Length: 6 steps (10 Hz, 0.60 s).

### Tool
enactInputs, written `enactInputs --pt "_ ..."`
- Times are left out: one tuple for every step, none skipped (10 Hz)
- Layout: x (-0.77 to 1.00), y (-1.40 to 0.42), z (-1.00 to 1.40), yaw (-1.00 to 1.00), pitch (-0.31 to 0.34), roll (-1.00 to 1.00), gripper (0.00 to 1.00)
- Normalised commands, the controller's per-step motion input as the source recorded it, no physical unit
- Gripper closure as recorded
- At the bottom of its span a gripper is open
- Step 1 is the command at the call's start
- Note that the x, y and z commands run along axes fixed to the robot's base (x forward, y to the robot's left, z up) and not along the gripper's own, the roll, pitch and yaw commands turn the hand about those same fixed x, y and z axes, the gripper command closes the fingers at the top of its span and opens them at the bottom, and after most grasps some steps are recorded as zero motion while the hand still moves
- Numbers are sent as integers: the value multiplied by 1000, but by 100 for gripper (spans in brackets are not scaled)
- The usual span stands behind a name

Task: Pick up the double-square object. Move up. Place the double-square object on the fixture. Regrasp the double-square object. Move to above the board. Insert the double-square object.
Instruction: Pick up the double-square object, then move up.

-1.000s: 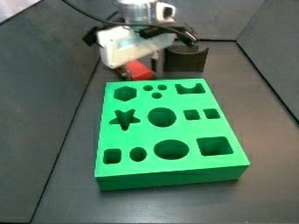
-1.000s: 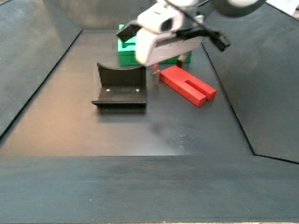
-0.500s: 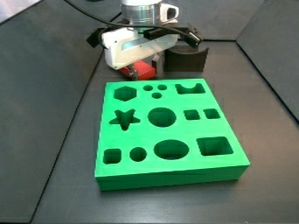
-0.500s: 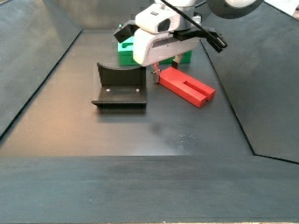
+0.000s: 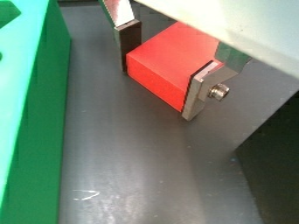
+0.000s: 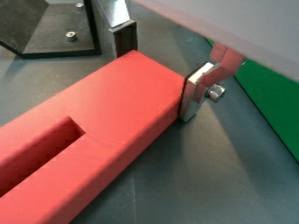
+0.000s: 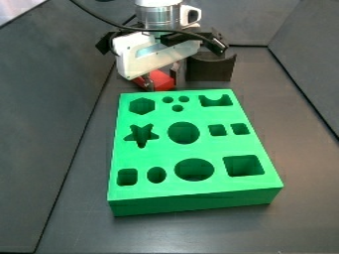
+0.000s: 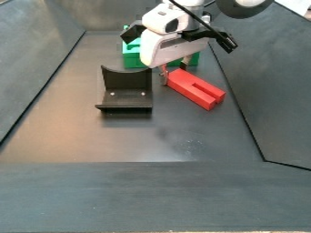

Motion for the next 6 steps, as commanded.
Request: enactInputs --pt "0 0 0 0 0 0 100" --pt "0 0 0 0 0 0 100" --pt "0 0 0 0 0 0 100" --pt "0 0 0 0 0 0 100" --pt "0 0 833 0 0 0 100" --pt "-26 26 799 25 18 3 100"
